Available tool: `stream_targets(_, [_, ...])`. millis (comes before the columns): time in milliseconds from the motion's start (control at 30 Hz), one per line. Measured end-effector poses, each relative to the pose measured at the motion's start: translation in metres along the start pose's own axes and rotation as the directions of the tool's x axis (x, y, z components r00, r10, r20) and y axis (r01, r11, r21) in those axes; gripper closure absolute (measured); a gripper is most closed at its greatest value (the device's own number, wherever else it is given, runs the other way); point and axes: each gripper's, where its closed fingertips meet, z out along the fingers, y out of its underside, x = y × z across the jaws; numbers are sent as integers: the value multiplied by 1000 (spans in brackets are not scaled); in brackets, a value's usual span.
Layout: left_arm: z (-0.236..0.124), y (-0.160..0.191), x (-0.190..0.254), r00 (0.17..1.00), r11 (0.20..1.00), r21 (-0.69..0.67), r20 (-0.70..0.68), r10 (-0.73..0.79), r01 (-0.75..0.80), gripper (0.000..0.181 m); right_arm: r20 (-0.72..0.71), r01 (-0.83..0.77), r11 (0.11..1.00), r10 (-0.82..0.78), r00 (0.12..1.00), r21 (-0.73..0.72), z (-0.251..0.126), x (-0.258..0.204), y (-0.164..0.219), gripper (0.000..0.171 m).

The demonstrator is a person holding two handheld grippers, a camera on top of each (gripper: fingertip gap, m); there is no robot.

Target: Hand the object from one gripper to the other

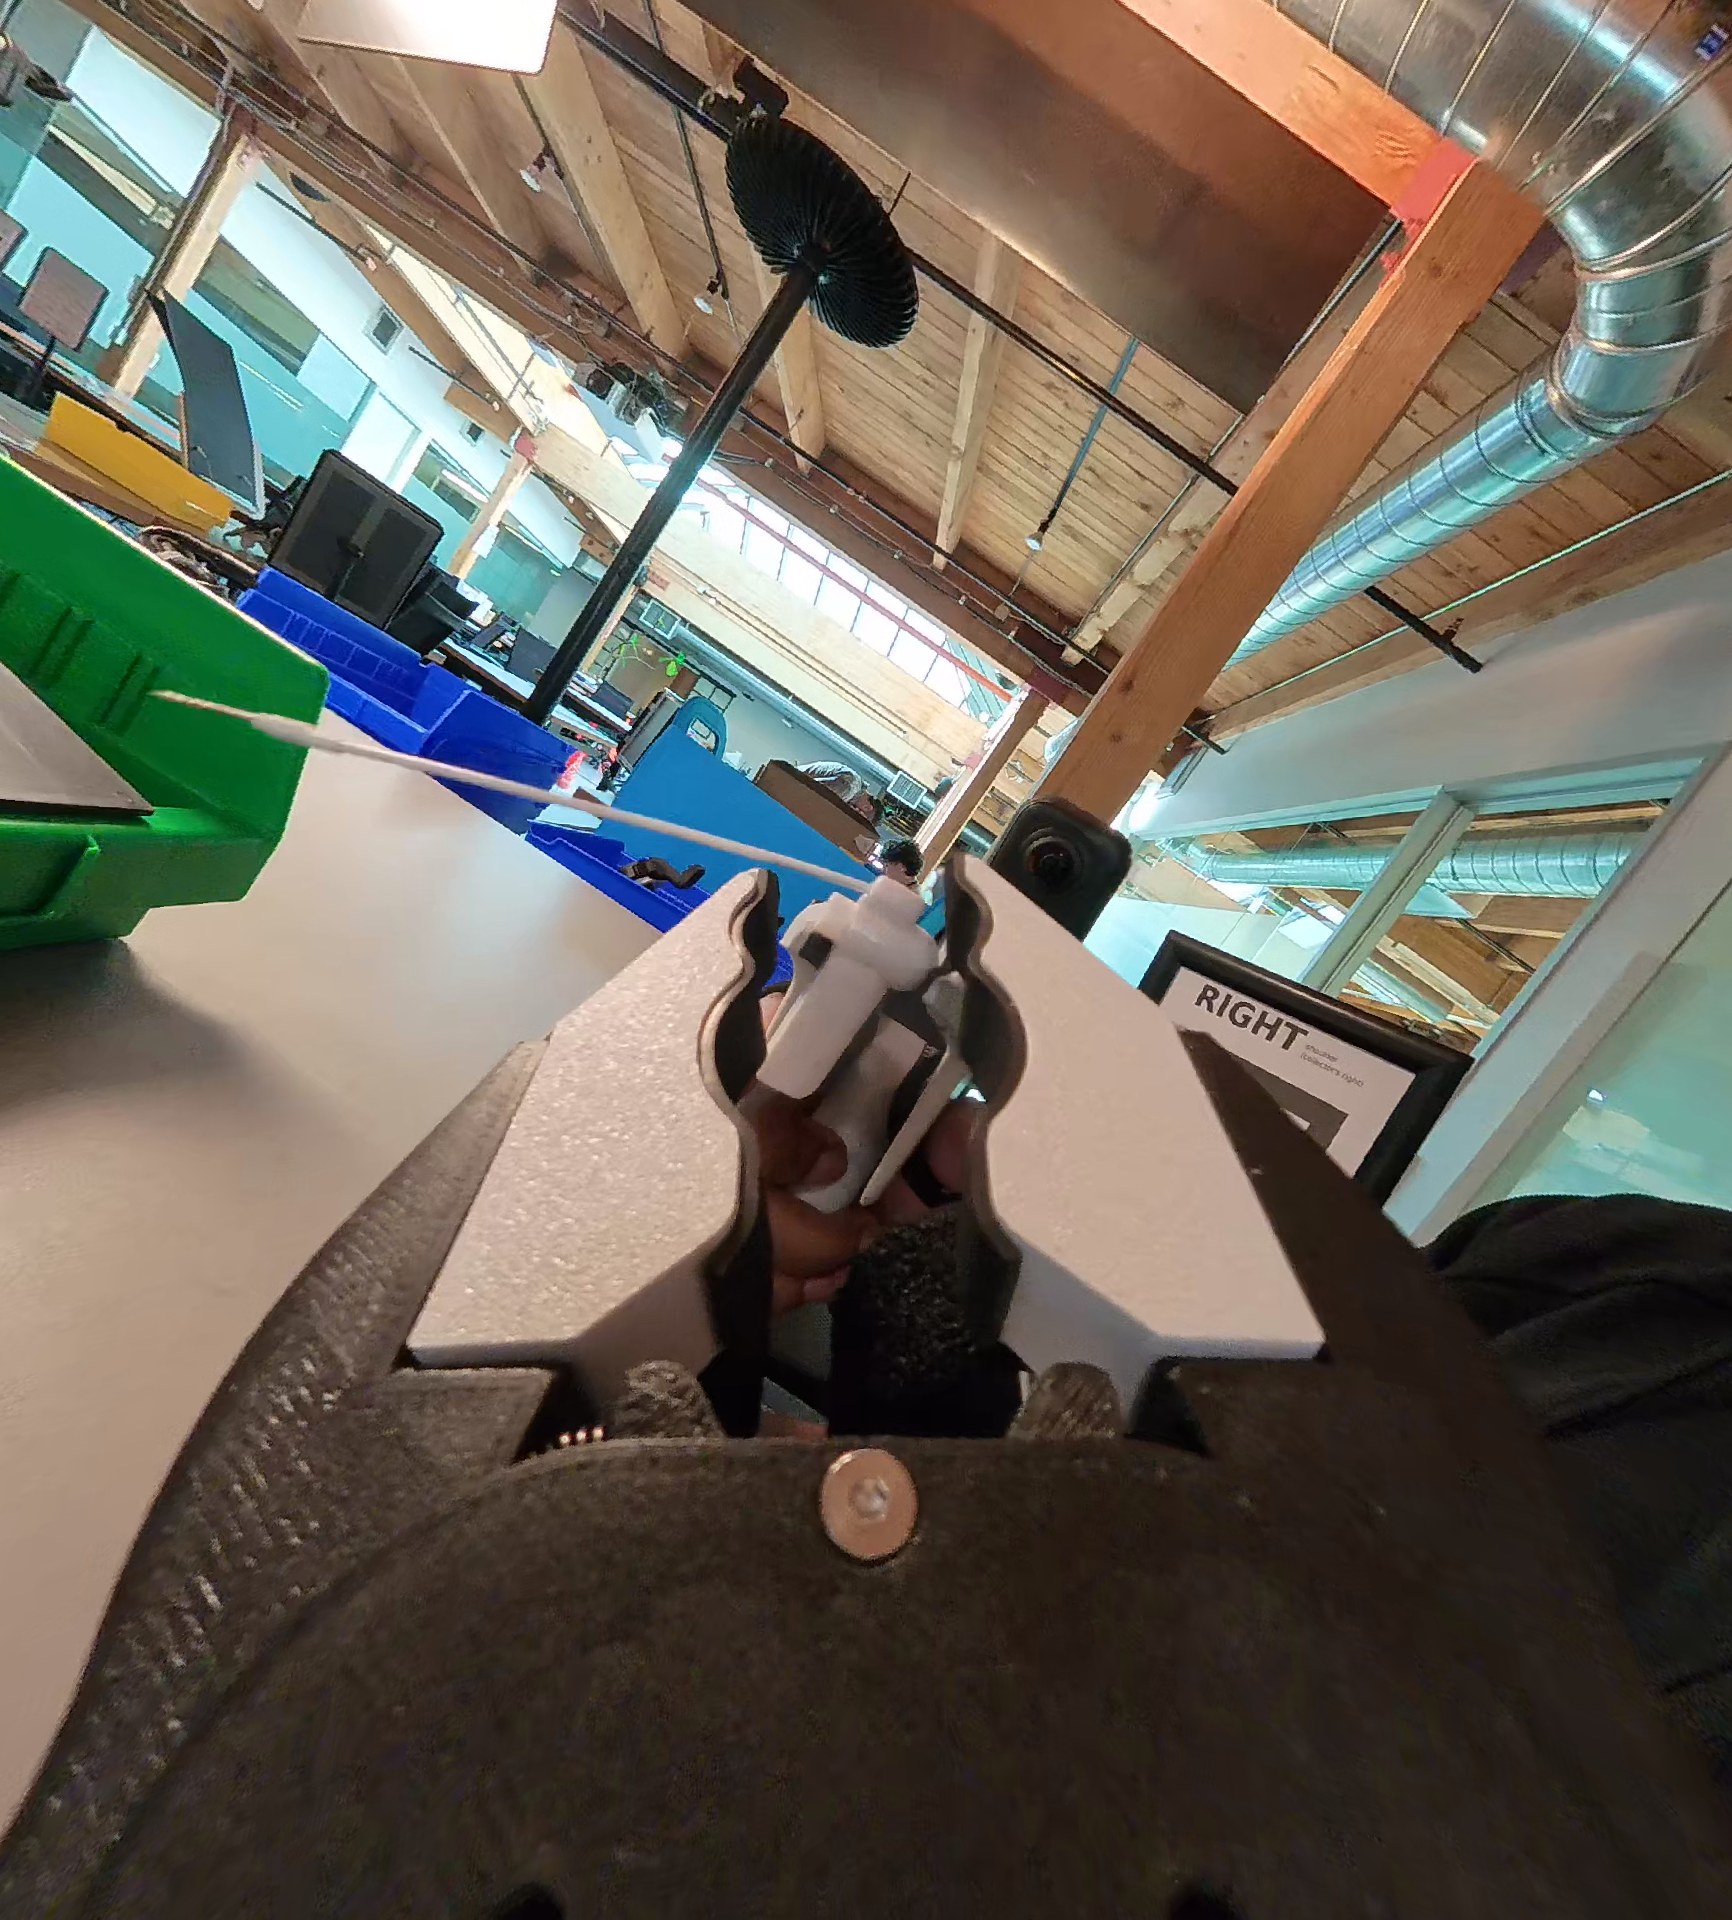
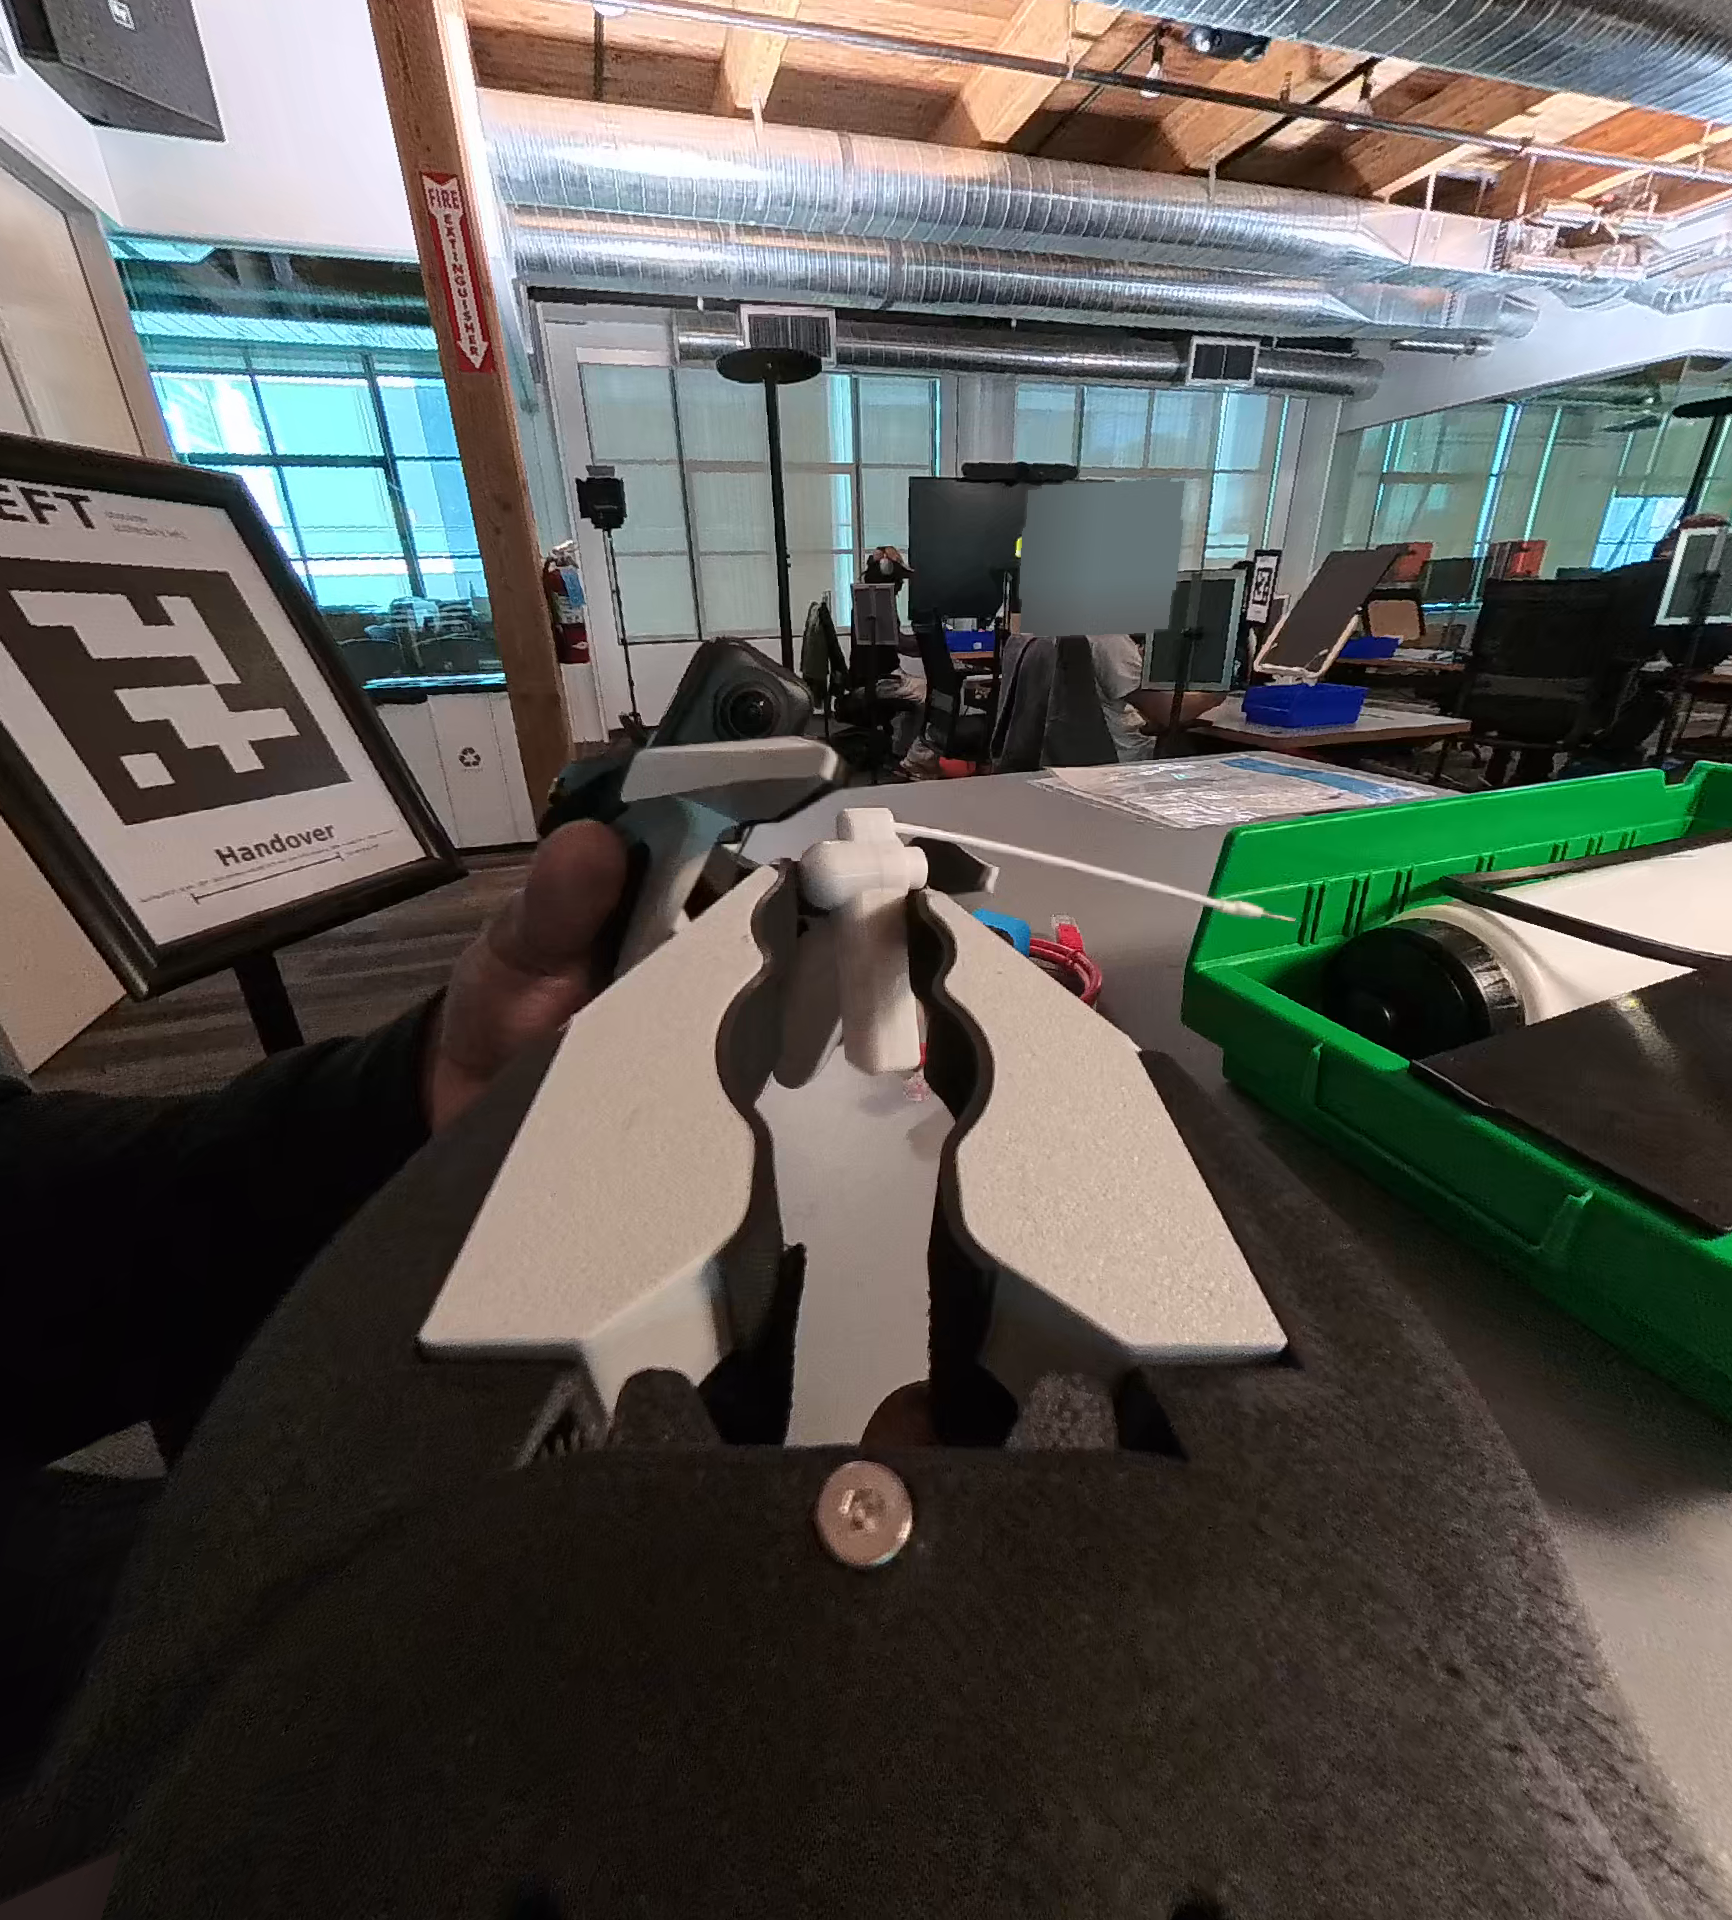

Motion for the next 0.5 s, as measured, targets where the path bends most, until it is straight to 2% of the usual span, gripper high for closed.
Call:
stream_targets(267, [-1,2,3,999,1000,-14,-34,-24,23,143,-6,1,1000,-1,1000,22,-3,2,-4,150])
stream_targets(500, [2,10,-2,1000,998,-65,18,6,-5,151,-27,92,996,-92,995,-5,-1,0,1,150])
